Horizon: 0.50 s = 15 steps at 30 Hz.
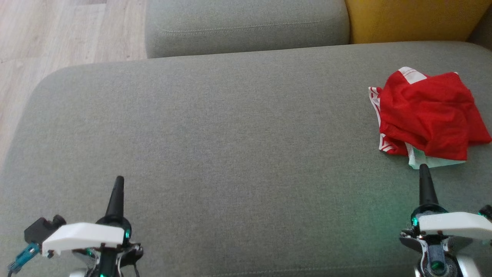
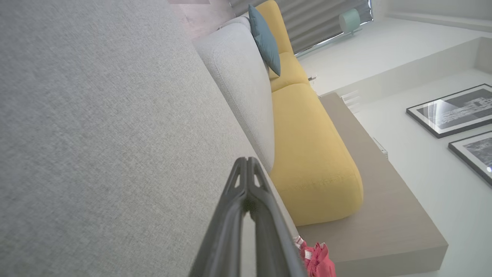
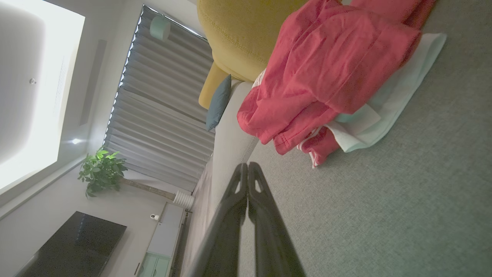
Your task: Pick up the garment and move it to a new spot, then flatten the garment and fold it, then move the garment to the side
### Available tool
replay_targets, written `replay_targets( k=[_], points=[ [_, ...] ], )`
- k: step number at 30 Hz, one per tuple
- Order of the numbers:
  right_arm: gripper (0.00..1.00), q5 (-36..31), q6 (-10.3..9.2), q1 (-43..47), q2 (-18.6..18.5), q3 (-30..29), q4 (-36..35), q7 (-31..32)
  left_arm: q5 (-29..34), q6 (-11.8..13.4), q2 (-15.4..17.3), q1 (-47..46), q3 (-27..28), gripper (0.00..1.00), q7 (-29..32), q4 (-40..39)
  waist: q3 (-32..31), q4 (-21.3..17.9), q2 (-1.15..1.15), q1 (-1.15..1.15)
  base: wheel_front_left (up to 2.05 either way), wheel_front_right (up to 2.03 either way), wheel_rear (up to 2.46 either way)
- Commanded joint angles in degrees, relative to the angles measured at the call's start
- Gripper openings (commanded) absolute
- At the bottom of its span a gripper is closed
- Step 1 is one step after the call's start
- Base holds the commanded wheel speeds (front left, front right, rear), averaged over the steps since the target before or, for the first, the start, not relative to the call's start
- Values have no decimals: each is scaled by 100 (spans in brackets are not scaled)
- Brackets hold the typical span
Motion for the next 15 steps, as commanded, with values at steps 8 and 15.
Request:
replay_targets(
  k=[8, 15],
  points=[
    [0, 714, 29, -368, -118, 2, -126, 192, -619, -110, 112, -424, 299, 0, 167, -66, -2, 18, 0, 0, 0, 0, 0],
    [0, 1218, 31, -402, -118, -44, -95, 310, -1065, -163, 114, -474, 386, 0, 284, 0, -5, 33, 0, 0, 0, 0, 0]
  ],
)
